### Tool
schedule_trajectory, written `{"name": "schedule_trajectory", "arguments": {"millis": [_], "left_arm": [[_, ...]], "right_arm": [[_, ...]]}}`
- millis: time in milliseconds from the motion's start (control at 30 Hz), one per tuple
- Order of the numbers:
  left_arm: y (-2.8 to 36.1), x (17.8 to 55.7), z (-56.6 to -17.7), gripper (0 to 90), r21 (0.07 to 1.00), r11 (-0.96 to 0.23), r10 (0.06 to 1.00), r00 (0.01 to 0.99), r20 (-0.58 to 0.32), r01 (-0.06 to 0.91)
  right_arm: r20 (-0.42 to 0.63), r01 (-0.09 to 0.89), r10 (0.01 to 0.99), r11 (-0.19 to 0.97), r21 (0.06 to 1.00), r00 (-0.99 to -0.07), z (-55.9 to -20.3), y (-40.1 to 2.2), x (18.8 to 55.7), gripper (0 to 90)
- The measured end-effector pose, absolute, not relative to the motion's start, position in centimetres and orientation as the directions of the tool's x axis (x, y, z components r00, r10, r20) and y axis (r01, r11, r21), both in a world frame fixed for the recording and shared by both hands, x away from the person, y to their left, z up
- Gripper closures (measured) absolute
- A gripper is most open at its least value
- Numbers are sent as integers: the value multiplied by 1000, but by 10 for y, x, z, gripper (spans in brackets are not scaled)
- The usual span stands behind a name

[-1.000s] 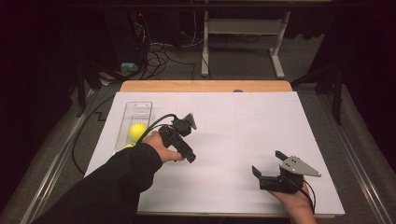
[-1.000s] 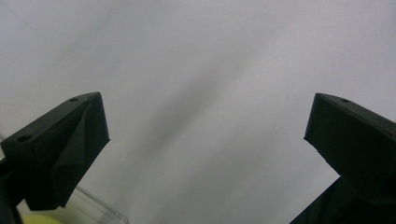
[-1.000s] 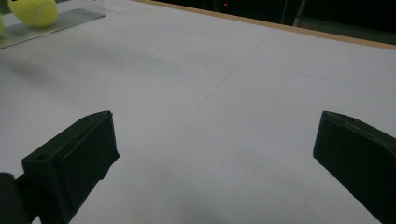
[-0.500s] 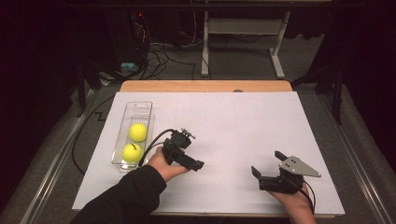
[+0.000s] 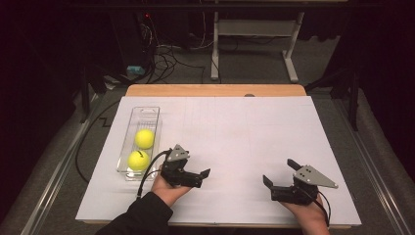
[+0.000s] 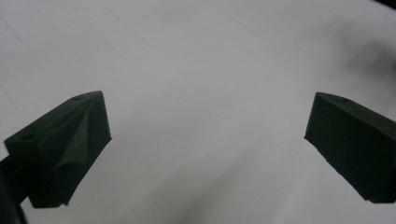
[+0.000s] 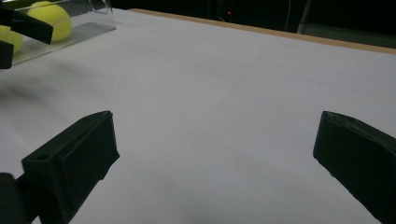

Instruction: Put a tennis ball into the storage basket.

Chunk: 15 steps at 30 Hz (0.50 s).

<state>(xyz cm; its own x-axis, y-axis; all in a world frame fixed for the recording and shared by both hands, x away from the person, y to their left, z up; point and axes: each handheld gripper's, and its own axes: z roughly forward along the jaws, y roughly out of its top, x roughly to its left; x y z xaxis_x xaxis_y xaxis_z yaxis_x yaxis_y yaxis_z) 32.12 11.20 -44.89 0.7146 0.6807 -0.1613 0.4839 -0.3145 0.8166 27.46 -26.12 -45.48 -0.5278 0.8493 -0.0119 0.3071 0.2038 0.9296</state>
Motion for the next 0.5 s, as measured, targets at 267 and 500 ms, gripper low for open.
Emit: {"name": "schedule_trajectory", "arguments": {"millis": [267, 500], "left_arm": [[130, 309, -458, 16, 883, -196, 687, 702, -187, 426], [133, 308, -456, 0, 878, -233, 663, 729, -171, 419]], "right_arm": [[26, 307, 864, 151, 940, -504, -453, -270, 261, 0], [37, 324, 882, 133, 937, -470, -454, -273, 261, 0]]}}
